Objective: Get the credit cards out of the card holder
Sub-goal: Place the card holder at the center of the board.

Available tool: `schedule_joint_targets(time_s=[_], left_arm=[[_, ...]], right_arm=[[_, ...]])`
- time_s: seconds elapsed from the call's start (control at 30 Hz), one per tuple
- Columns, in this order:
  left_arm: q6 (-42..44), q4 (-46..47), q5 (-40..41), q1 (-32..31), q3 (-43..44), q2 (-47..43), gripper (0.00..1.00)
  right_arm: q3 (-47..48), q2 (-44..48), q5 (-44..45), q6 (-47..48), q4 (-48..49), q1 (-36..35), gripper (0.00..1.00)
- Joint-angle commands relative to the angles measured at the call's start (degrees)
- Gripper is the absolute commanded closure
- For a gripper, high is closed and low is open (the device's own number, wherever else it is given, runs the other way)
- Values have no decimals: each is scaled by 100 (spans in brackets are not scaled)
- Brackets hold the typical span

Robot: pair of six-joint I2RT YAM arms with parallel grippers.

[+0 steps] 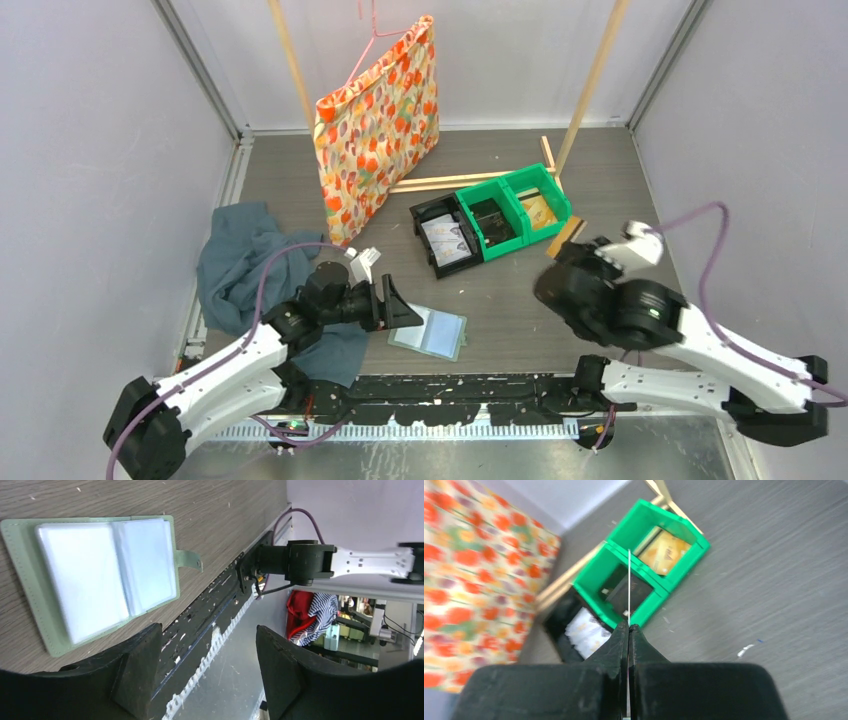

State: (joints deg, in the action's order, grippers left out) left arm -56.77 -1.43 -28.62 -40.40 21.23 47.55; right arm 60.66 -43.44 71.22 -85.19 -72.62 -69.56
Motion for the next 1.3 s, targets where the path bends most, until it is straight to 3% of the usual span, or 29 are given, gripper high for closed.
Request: schedule_joint_targets(time_s=[0.0, 0.2, 0.33, 0.47, 0.67, 0.87, 1.27], left_arm=[[371, -852, 375, 6, 415, -349, 29], [496, -1687, 832, 14, 657, -891, 20], [480, -1762, 1043, 15, 618, -1089, 17], [544, -1577, 756, 15, 751, -847, 17], [916, -1972, 582, 17, 1313, -230, 17], [1005, -2232, 501, 15, 1632, 70, 17], [958, -2313, 701, 15, 1443, -274, 17]], right_arm=[[358, -1421, -1076, 2199, 1697, 1122, 99], [472, -2000, -2370, 3372, 3168, 2186, 99], [833, -2622, -4020, 3612, 3332, 3615, 99], [1667, -3572, -4945, 3619, 2853, 4572, 99], [2883, -4781, -4217, 3212, 1696, 4868, 100], [2717, -4960, -4072, 2910, 1828, 5318, 100], [2557, -5694, -4249, 2798, 2252, 5800, 100]])
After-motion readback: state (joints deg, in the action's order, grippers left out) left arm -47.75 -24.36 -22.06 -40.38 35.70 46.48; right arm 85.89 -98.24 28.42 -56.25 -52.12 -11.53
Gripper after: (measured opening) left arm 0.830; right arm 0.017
